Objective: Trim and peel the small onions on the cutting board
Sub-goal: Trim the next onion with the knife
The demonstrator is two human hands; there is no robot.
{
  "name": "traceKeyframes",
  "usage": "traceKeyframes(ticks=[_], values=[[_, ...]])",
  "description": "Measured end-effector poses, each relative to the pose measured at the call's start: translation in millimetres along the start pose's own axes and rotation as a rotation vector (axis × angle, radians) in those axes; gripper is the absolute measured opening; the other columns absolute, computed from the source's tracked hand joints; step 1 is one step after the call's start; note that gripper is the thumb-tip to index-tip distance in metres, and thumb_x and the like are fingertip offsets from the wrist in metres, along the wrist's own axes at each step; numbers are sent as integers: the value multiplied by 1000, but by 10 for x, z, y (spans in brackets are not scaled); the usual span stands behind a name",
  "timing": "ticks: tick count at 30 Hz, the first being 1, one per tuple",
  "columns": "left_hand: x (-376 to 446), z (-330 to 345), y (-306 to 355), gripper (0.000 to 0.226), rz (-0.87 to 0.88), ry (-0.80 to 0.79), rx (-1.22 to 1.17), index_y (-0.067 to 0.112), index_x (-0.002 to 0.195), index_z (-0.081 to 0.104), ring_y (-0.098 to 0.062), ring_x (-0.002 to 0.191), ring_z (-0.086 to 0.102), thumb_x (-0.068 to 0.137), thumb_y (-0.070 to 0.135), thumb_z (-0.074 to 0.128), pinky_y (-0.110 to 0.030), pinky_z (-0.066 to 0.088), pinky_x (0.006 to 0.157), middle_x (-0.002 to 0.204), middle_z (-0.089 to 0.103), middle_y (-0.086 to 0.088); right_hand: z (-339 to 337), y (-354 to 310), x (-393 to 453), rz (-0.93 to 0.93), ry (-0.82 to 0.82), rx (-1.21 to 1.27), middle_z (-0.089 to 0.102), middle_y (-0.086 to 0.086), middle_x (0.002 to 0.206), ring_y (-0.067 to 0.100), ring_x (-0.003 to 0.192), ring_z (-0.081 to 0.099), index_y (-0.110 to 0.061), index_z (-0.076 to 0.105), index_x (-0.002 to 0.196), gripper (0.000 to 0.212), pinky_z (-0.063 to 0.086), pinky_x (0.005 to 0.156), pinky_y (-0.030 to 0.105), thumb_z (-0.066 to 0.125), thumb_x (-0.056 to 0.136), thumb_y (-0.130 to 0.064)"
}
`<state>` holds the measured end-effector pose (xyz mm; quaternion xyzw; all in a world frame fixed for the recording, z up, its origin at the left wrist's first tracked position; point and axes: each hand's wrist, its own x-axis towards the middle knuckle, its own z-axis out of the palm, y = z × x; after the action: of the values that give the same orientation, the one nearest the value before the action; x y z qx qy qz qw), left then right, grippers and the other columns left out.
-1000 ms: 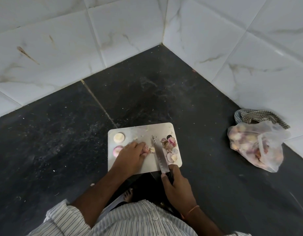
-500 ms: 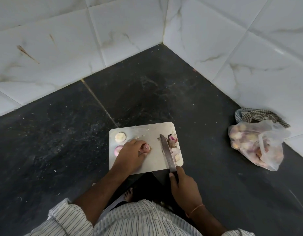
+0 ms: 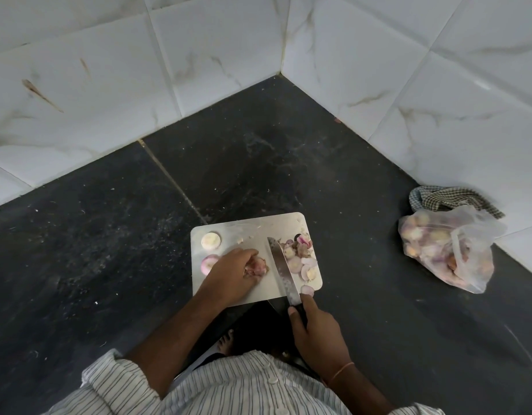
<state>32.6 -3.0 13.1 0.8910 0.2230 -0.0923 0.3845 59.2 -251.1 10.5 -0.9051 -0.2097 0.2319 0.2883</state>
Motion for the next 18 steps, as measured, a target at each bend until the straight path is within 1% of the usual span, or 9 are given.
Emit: traceKeyframes(ticks=[3, 5, 6, 8, 10, 12, 14, 16, 18], values=[[39, 0, 35, 50, 35, 97, -16, 24, 141, 67, -18, 130, 61, 94, 32, 80, -28, 45, 108, 143, 63, 3, 4, -17, -4, -2, 7, -2, 64, -6, 69, 15, 61, 63, -30, 51, 113, 11, 51, 57, 41, 53, 108, -40], [50, 10, 27, 50, 41, 121, -41, 26, 140, 68, -18, 129, 61, 92, 28, 82, -25, 44, 106, 141, 64, 3, 4, -22, -4, 2, 7, -4, 64, -6, 70, 16, 62, 63, -30, 50, 111, 10, 52, 58, 43, 52, 108, -40], [48, 22, 15, 50, 50, 126, -36, 27, 140, 68, -18, 131, 60, 92, 28, 82, -25, 43, 108, 141, 65, 3, 6, -23, -3, 5, 6, -7, 65, -6, 71, 16, 63, 64, -31, 50, 111, 10, 53, 59, 44, 52, 107, -40], [20, 57, 4, 51, 75, 125, -22, 27, 144, 67, -18, 135, 58, 95, 32, 79, -29, 43, 113, 142, 65, 2, 6, -34, -6, 4, 5, -14, 66, -7, 72, 16, 65, 65, -30, 50, 113, 13, 54, 61, 46, 52, 107, -41], [-14, 80, 4, 47, 93, 138, -23, 26, 144, 67, -17, 130, 61, 99, 37, 74, -33, 48, 112, 138, 68, 3, 11, -43, -13, 2, 8, -16, 66, -7, 72, 17, 65, 66, -30, 51, 118, 16, 53, 61, 45, 52, 107, -42], [-36, 94, -15, 42, 95, 153, -32, 26, 141, 70, -15, 122, 65, 101, 39, 72, -29, 49, 106, 133, 71, 3, 12, -54, -25, 8, 7, -12, 67, -6, 73, 17, 65, 66, -30, 52, 120, 17, 53, 60, 44, 52, 107, -42], [-42, 86, -42, 39, 59, 156, -61, 28, 137, 71, -12, 119, 66, 99, 40, 74, -28, 49, 104, 131, 72, 6, 16, -63, -38, 9, 4, -12, 68, -6, 73, 18, 64, 66, -32, 52, 118, 16, 54, 60, 47, 52, 107, -44], [-29, 68, -49, 41, 21, 156, -94, 29, 134, 71, -9, 116, 67, 96, 43, 77, -30, 52, 105, 129, 73, 9, 19, -76, -50, -1, 3, -23, 67, -6, 73, 19, 63, 65, -33, 50, 114, 15, 53, 60, 49, 50, 106, -46], [-8, 51, -46, 49, -25, 148, -119, 26, 138, 70, -9, 120, 67, 94, 45, 78, -27, 50, 105, 133, 73, 9, 20, -96, -56, -9, 6, -39, 66, -5, 71, 20, 61, 64, -33, 50, 112, 15, 52, 58, 50, 49, 105, -47]])
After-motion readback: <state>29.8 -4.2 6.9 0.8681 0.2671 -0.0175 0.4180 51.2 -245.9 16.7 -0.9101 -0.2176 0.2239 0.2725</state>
